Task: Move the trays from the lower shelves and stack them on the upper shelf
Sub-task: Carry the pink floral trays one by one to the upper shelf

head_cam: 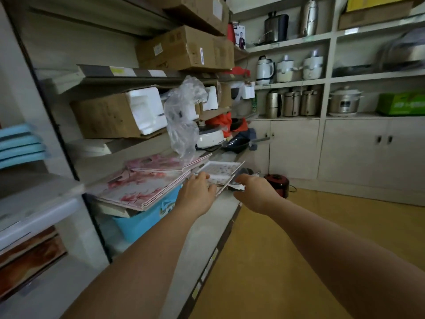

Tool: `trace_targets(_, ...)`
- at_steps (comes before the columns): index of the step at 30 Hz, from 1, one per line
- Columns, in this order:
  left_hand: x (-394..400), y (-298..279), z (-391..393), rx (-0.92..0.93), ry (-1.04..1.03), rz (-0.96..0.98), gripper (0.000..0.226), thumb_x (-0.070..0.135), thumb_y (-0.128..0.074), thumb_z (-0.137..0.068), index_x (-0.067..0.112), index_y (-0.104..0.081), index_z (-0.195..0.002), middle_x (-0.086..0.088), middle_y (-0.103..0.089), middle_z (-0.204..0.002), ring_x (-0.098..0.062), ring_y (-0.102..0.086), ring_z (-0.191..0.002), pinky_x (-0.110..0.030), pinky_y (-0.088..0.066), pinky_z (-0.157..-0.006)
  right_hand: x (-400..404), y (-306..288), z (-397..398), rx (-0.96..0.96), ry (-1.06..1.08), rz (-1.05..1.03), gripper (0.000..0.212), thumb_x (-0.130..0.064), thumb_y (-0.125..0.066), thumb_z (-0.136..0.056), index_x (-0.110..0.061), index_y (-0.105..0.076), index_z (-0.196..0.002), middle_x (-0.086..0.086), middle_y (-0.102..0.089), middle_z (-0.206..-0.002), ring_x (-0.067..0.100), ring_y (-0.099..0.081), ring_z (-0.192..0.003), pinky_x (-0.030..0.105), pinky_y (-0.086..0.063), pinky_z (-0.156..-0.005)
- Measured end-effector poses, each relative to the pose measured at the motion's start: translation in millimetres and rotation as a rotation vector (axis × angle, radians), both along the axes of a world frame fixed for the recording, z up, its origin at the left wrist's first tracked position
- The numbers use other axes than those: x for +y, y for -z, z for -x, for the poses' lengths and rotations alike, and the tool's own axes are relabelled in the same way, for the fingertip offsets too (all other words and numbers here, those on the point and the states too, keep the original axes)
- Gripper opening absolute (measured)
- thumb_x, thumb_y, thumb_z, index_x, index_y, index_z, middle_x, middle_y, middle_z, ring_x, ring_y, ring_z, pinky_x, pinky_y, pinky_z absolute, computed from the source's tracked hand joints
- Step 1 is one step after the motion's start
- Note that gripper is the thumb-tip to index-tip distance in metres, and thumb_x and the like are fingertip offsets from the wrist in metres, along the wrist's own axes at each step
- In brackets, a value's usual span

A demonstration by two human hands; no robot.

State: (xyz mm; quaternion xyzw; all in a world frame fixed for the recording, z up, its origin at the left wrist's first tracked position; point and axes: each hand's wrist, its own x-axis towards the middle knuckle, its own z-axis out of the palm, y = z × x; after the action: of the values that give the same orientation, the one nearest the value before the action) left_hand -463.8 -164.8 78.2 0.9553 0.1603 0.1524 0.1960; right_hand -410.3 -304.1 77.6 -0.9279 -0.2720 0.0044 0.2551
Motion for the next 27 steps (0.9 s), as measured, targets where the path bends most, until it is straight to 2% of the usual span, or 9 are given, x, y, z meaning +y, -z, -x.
trace_targets(5,2,1,-107,0.019,-0.062,0.025,0.039,0.031,-0.039,-0.099,0.014,-0.046,-0.132,-0.011,-0.048,-0.134,-0.029,-0.046,-0.12,-0.038,-0.04,-0.097,4,-6,-121,0.032,-0.076,0.038,0.048,-0.023,-0.052,-0.097,-0.018,-0.04,-0.143,0.009,-0.052,-0.137,0.025,-0.057,-0.115,0.031,-0.048,-0.093)
trace_targets(9,20,10,-183,0.042,-0.102,0.026,0.04,0.034,-0.041,-0.098,0.016,-0.047,-0.133,-0.009,-0.049,-0.135,-0.027,-0.047,-0.121,-0.04,-0.041,-0.1,24,-3,-201,0.051,-0.129,0.05,0.049,-0.024,-0.052,-0.097,-0.018,-0.039,-0.144,0.009,-0.05,-0.14,0.024,-0.056,-0.117,0.031,-0.047,-0.097)
trace_targets(13,42,22,-258,0.087,-0.14,0.008,0.042,0.033,-0.038,-0.099,0.014,-0.043,-0.136,-0.012,-0.045,-0.136,-0.027,-0.045,-0.124,-0.036,-0.037,-0.101,53,6,-279,0.048,-0.179,0.081,0.049,-0.023,-0.051,-0.097,-0.019,-0.038,-0.144,0.008,-0.051,-0.139,0.023,-0.055,-0.119,0.031,-0.048,-0.096)
trace_targets(17,71,36,-331,0.1,-0.17,0.032,0.042,0.032,-0.038,-0.099,0.013,-0.042,-0.136,-0.012,-0.043,-0.138,-0.028,-0.043,-0.125,-0.034,-0.036,-0.101,87,11,-352,0.031,-0.242,0.124,0.044,-0.018,-0.05,-0.097,-0.016,-0.044,-0.141,0.008,-0.053,-0.137,0.023,-0.052,-0.124,0.031,-0.044,-0.103)
trace_targets(19,87,40,-360,0.126,-0.208,0.043,0.042,0.032,-0.038,-0.1,0.013,-0.041,-0.137,-0.013,-0.042,-0.139,-0.028,-0.042,-0.126,-0.035,-0.037,-0.103,106,12,-385,0.023,-0.288,0.144,0.043,-0.019,-0.049,-0.097,-0.015,-0.044,-0.14,0.008,-0.053,-0.138,0.023,-0.051,-0.125,0.031,-0.042,-0.104)
trace_targets(23,115,42,-404,0.17,-0.298,0.034,0.045,0.033,-0.038,-0.1,0.013,-0.037,-0.14,-0.012,-0.042,-0.14,-0.029,-0.042,-0.126,-0.036,-0.036,-0.104,147,16,-442,0.012,-0.383,0.141,0.045,-0.023,-0.05,-0.097,-0.019,-0.043,-0.141,0.005,-0.054,-0.136,0.02,-0.055,-0.119,0.026,-0.044,-0.095)
trace_targets(27,138,47,-436,0.221,-0.425,0.014,0.045,0.034,-0.036,-0.1,0.014,-0.037,-0.14,-0.012,-0.04,-0.141,-0.029,-0.044,-0.127,-0.035,-0.036,-0.104,185,24,-488,-0.006,-0.546,0.182,0.042,-0.02,-0.049,-0.096,-0.014,-0.047,-0.138,0.007,-0.054,-0.136,0.022,-0.05,-0.125,0.027,-0.039,-0.098)
